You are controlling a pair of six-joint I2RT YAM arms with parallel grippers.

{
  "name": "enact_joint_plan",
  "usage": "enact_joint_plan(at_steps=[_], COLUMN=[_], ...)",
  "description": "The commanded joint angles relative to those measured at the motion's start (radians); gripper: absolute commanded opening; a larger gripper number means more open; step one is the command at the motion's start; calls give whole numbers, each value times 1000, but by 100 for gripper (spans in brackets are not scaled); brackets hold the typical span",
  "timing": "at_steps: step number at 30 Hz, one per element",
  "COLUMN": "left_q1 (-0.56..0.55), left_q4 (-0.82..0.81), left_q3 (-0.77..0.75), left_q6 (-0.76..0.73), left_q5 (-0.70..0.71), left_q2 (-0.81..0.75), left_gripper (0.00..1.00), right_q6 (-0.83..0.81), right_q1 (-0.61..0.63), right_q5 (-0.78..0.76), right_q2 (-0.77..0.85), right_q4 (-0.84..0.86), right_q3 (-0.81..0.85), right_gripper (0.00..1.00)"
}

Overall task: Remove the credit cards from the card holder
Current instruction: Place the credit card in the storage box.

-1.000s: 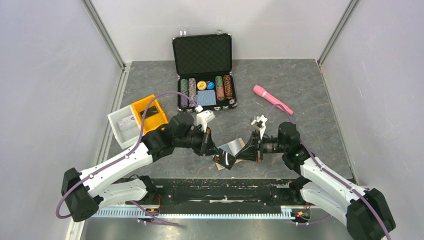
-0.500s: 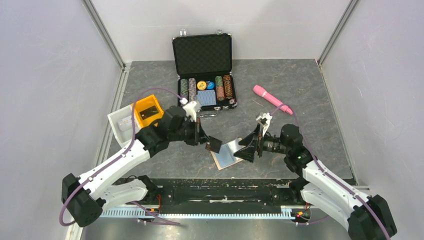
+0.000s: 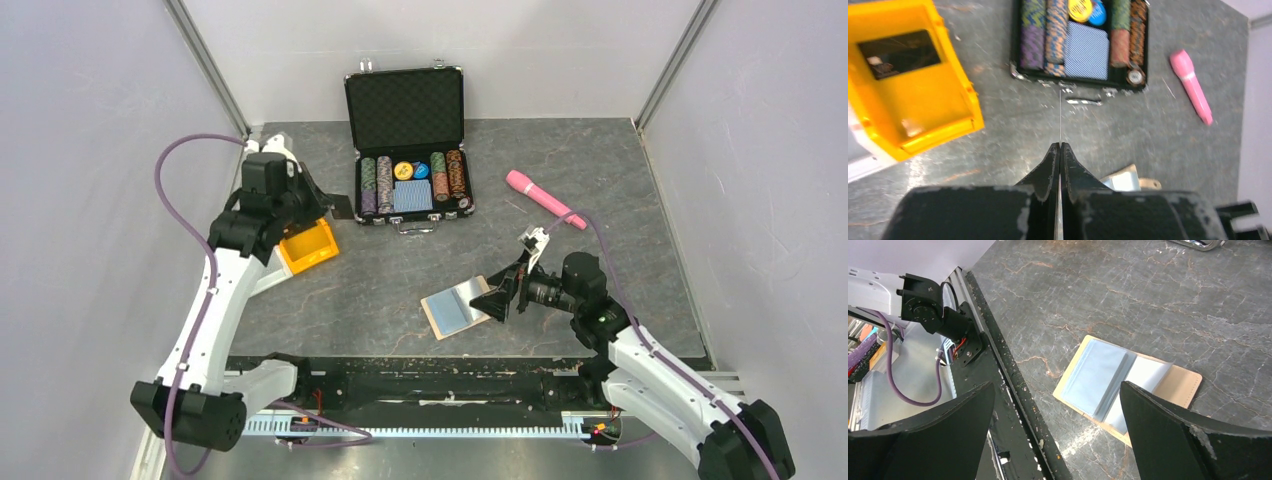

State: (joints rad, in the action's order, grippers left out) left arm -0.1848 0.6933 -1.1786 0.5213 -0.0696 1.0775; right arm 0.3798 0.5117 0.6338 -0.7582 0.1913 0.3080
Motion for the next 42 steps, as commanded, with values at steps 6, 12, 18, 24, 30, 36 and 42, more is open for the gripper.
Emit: enact_joint_plan(at_steps=[6,12,18,24,30,36,42], left_q1=[181,355,419,421,421,421,420], left_q4=[53,43,11,-9,-33,-41,-43], left_q3=[-124,-147,-171,-194,-196,-208,-208], left_q6=[-92,-110,-103,-104,-105,-115,-128], left_q5=[158,85,-37,-42,-59,-77,-67], left_q2=[203,309,443,540,567,603,626], left_gripper=[2,2,2,2,2,3,4], right_q6=[-17,-20,-18,-13,-10,-3,21], right_q1=[3,2,2,1,2,2,3], right_q5=[8,9,5,-1,-3,-9,-6], right_q2=[-18,-10,-32,-51,-60,-67,-56], right_q4=[8,6,-3,-4,-4,-3,7], right_q3=[20,23,29,44,52,49,58], right_gripper=[98,98,98,98,98,98,98])
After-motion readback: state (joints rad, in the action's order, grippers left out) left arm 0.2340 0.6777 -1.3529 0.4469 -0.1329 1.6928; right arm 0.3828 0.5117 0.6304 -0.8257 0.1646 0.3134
